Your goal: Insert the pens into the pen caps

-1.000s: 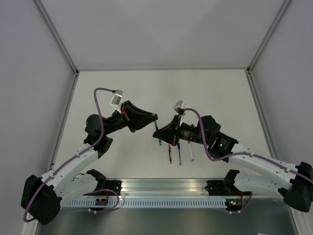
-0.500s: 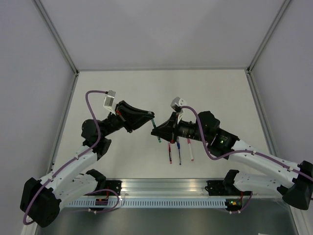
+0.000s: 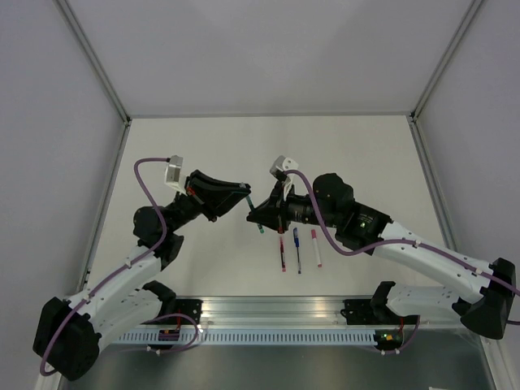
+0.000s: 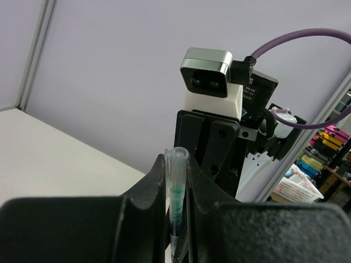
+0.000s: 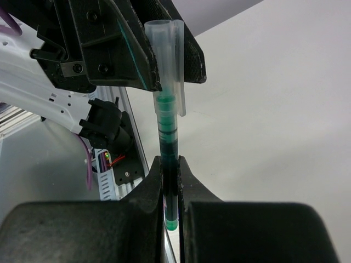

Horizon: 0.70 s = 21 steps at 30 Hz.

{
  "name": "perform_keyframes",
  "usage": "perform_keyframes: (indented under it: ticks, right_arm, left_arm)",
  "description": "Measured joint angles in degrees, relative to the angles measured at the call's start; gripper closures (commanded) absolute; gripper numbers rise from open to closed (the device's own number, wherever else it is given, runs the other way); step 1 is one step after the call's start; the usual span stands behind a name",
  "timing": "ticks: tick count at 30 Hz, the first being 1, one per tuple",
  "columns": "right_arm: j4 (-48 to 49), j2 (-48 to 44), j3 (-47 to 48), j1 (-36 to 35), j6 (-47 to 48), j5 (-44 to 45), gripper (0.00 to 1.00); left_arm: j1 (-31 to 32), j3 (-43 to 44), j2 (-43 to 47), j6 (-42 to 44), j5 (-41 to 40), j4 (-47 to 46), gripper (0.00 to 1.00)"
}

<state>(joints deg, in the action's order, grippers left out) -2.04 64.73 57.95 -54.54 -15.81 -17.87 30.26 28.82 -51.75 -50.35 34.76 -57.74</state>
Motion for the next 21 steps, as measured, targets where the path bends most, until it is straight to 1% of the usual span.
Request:
perform_keyframes:
  ticks: [6,7,8,9,11,12,14,15,16,18,19,21]
  right_arm:
    - [-2.56,1.16,1.27,-0.02,1.11,-0.02,1.0]
    - [-2.89,1.38,1.6,-0.02,1.14,-0.04,1.0]
    - [-3.26,1.68,1.99,-0.02,1.14,-0.09,1.0]
    - [-3.08,1.92,2.12,-0.02,1.11,-0.33,1.0]
    - [0.92,2.16,2.38,0.26,0.98,0.15,1.0]
    - [1.86,1.95,2.64,0.72,0.59,-0.55,1.0]
    - [4.63,1.36,2.27,0.94,0.57,-0.98,1.0]
    - [6.34,0.96,1.84,1.14,0.7,-0.76,1.0]
    - [7.43,0.48,1.36,1.25,0.76,-0.52,1.0]
    - [8.85,-1.33,-0.24,1.7,1.31,0.26,1.0]
    - [8.72,-2.23,-0.81,1.88,1.64,0.66,1.0]
    - [8.15,-3.63,-1.29,1.97,2.01,1.97,1.0]
  left_arm:
    - [-0.22,-2.1,-1.38,-1.29,-0.48,-4.55,0.97]
    - [-0.24,-2.1,-1.81,-1.62,-0.48,-5.16,0.76]
    - [-0.26,-2.08,-2.03,-1.81,-0.46,-5.53,0.63]
    - [-0.28,-1.97,-2.12,-1.86,-0.44,-5.55,0.58]
    - [0.39,-2.01,-2.1,-2.82,4.04,-2.78,0.54]
    - [0.81,-1.92,-2.1,-2.71,4.11,-1.9,0.49]
    - [0.83,-0.74,-1.51,-2.67,5.73,1.18,0.34]
    - [1.2,0.02,-1.05,-2.54,7.02,3.3,0.3]
    - [1.53,0.98,-0.68,-2.51,8.07,5.29,0.22]
    - [1.86,3.45,-0.37,-2.01,9.2,9.14,0.11]
    - [1.95,4.92,-0.35,-1.73,9.4,10.86,0.01]
    - [1.97,7.39,0.0,-0.9,9.33,14.47,0.0]
